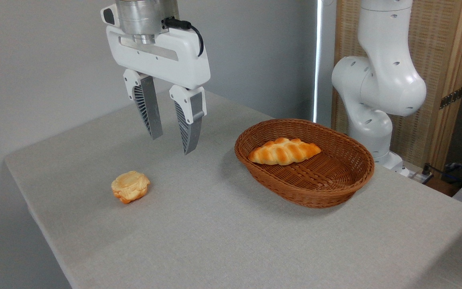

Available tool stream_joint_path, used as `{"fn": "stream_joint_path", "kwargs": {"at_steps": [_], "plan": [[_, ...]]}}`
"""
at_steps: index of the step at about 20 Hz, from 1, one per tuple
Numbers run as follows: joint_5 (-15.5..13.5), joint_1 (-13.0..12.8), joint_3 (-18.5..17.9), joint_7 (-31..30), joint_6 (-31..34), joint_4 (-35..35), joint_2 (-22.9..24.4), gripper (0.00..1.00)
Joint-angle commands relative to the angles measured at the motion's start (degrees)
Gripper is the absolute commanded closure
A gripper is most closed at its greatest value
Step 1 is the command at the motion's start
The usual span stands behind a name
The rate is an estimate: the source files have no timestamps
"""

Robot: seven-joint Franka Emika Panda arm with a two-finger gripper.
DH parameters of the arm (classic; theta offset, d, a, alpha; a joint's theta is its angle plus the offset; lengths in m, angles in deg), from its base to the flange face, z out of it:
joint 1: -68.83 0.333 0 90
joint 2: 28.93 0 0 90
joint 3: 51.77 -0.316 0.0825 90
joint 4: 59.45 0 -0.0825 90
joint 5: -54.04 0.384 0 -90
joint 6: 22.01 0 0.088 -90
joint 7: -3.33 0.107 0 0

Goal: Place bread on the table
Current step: 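Move the open gripper over the basket and lower onto the braided roll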

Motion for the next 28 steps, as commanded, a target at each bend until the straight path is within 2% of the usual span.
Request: {"fn": "stream_joint_path", "kwargs": {"at_steps": [1, 7, 12, 17, 21, 24, 28], "plan": [[-0.03, -0.15, -0.39, -0.25, 1.41, -0.56, 0.48, 0.0], [-0.12, -0.41, -0.13, -0.34, 1.5, -0.03, 0.57, 0.0], [-0.12, -0.85, 0.31, -0.16, 1.41, 4.79, 4.69, 0.0], [-0.12, -4.53, 0.31, 2.11, 1.41, 13.75, 12.16, 0.0], [-0.12, -5.33, 0.31, 9.4, 1.32, 22.71, 19.27, 0.0], [-0.12, -7.26, 0.31, 14.94, 1.41, 28.6, 23.67, 0.0], [-0.12, -11.83, 0.31, 16.97, 1.41, 34.06, 27.37, 0.0]]}}
